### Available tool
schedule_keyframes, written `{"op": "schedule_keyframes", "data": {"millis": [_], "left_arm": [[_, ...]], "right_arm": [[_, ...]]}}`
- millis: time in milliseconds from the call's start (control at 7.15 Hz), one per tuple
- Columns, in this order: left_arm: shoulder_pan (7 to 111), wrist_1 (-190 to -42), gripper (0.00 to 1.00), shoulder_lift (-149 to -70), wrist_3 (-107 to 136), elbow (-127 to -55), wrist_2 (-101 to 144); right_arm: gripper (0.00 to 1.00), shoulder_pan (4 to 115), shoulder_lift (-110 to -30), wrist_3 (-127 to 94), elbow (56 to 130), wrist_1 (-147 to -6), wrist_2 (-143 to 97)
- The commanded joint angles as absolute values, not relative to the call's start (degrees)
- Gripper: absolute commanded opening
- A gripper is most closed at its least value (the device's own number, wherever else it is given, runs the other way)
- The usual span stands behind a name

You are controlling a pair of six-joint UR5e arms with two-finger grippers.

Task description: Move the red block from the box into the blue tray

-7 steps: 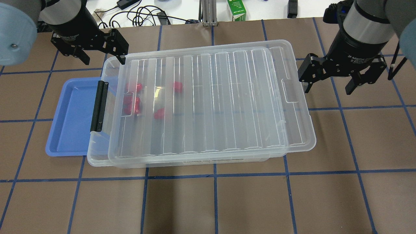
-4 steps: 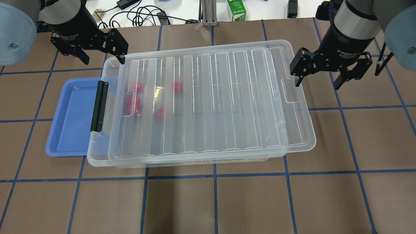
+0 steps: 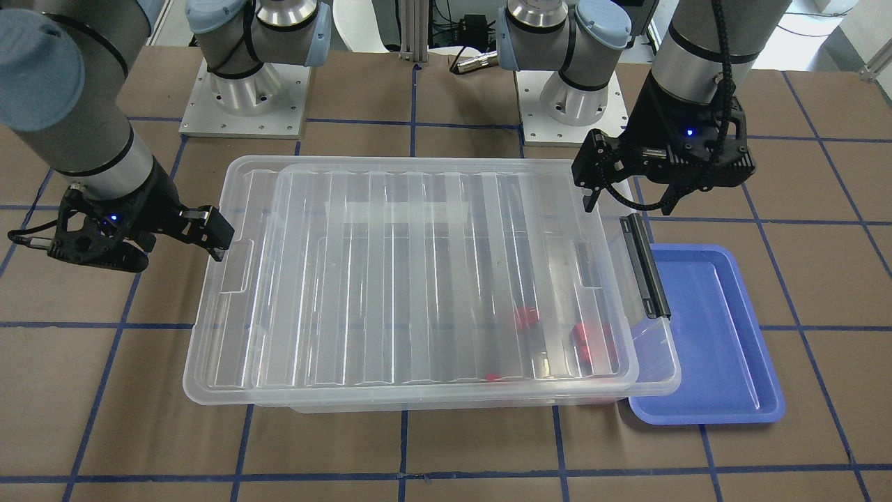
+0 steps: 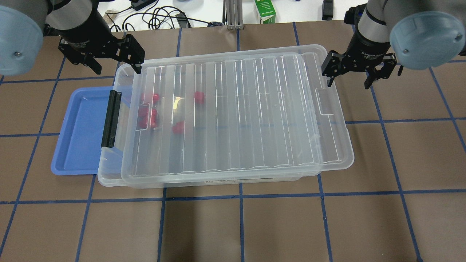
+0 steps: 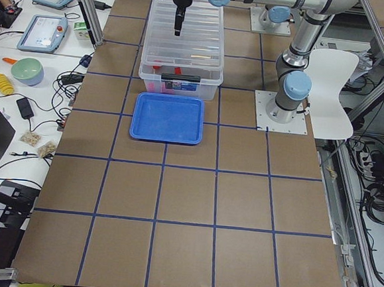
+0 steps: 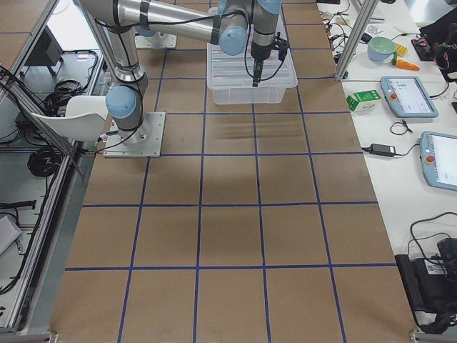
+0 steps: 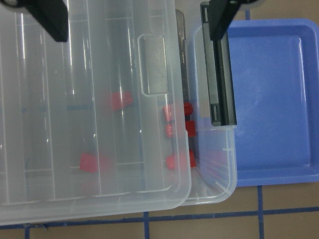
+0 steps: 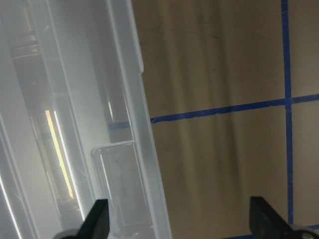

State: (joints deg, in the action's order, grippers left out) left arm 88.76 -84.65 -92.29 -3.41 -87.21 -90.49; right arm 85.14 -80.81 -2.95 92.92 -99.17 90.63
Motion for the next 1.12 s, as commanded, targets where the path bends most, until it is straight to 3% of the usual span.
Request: {"op": "schedule_keyframes", "data": {"millis": [0,979], "left_arm": [[88.8,-84.6,1.0,-92.3,-3.4,-87.4,-90.4],[88.8,-84.6,1.0,-92.1,-3.4,-87.5,-90.4]], "right_arm": [[1.0,84.6,-77.2,-2.9,92.8,-99.7,90.5],[1.0,81.4,-74.9,1.7,92.5,-101.2,91.1]]}}
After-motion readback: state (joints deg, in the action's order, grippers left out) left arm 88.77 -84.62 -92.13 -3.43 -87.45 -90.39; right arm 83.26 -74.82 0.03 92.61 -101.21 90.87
